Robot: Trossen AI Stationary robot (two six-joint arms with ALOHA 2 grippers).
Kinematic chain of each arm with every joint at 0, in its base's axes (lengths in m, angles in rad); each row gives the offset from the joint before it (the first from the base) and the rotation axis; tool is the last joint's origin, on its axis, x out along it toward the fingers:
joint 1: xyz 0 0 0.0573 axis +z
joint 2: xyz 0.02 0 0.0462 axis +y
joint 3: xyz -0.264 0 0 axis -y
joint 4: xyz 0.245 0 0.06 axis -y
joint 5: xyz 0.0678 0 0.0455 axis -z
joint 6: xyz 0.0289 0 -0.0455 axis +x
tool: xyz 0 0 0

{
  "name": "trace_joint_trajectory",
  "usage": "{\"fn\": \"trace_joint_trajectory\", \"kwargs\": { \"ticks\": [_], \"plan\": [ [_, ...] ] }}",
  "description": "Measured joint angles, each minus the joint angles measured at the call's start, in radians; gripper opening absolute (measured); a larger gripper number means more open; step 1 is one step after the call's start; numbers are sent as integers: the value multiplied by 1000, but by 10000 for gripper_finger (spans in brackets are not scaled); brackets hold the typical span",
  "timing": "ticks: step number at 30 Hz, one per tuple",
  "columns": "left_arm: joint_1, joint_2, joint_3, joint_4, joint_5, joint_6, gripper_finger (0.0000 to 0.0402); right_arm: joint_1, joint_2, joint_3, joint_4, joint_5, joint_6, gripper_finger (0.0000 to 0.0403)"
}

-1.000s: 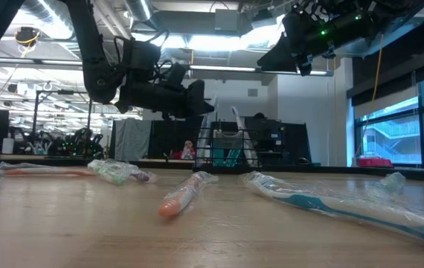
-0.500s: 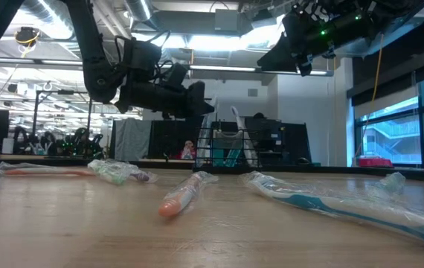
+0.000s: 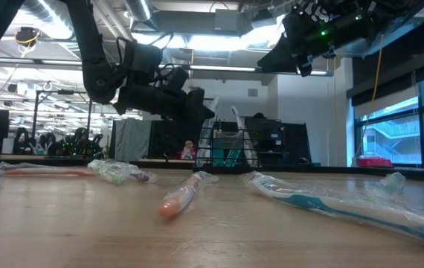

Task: Pick & Place toothbrushing station
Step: Put the top blue toothbrush in the left section of the wire organizer, then put the right blue toothbrush in the right section of the wire organizer

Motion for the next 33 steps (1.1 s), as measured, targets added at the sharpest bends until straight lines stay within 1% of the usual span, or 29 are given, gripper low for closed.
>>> {"fn": "trace_joint_trajectory", "kwargs": {
  "ticks": [16, 19, 24, 33],
  "plan": [
    [0, -84, 0, 11, 0, 15, 161, 0, 0, 0, -12, 0, 0, 167],
    [0, -110, 0, -11, -18, 29, 166, 0, 0, 0, -21, 0, -1, 167],
    [0, -180, 0, -110, -53, 48, 168, 0, 0, 0, -44, -1, -3, 167],
    [-25, -375, 1, -406, -52, 49, 169, 0, 0, 0, -109, -5, -2, 167]
  ]
}}
